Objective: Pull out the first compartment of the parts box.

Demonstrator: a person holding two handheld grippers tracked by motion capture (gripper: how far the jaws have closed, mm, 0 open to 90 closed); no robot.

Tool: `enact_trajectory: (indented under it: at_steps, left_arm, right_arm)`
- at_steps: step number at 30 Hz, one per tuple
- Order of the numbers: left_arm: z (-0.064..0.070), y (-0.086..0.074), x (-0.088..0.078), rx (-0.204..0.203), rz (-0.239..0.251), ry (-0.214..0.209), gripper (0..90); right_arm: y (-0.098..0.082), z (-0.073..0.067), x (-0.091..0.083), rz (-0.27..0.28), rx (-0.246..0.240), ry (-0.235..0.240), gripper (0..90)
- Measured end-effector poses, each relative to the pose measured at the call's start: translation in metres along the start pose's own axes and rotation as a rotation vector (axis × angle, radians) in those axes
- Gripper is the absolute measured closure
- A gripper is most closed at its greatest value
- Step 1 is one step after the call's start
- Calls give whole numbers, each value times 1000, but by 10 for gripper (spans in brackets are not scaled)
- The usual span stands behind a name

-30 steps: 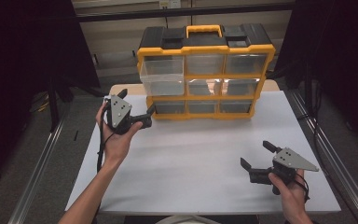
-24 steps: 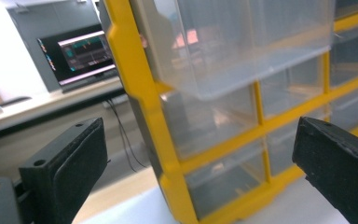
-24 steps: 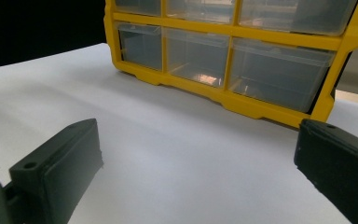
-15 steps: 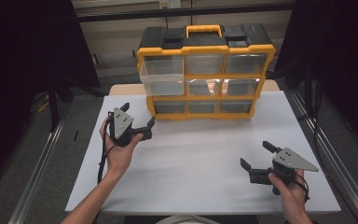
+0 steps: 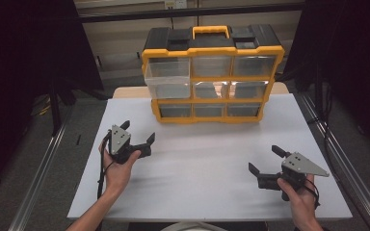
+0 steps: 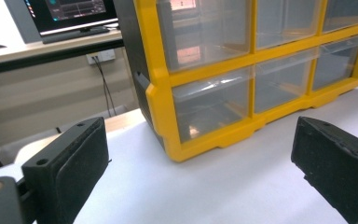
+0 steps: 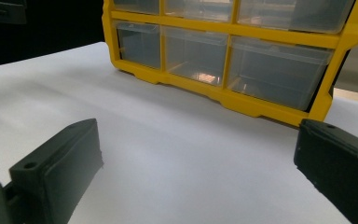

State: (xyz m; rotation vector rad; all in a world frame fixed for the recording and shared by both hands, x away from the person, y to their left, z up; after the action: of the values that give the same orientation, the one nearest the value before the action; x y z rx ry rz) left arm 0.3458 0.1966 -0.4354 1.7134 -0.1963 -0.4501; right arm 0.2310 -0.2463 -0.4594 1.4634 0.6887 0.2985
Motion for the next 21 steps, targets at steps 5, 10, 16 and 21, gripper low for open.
enact_trajectory:
  at_steps: [5, 10, 16, 21]
  left_arm:
    - [-8, -10, -13, -25, 14, -2, 29]
    - [-12, -18, -21, -38, -1, -7, 27]
    - [-11, -21, -30, -25, 3, -23, 29]
    - [-13, -25, -40, -59, -9, -34, 33]
  right_arm:
    - [0, -1, 0, 1, 2, 3, 3]
    - [1, 0, -1, 7, 1, 0, 4]
    - [1, -1, -1, 8, 0, 4, 3]
    - [1, 0, -1, 11, 5, 0, 3]
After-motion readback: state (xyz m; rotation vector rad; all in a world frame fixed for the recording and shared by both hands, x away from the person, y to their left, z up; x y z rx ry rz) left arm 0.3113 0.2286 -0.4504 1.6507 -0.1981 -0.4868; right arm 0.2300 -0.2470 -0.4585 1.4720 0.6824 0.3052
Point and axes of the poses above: each handheld gripper's, and its own axes: x roughly forward along the jaws, y roughly out of its top, z roughly to its right, the point moved 2 cm from there along x, roughly forward along the jaws, and after that the axes turned 9 degrees about y, right-handed, at the moved point
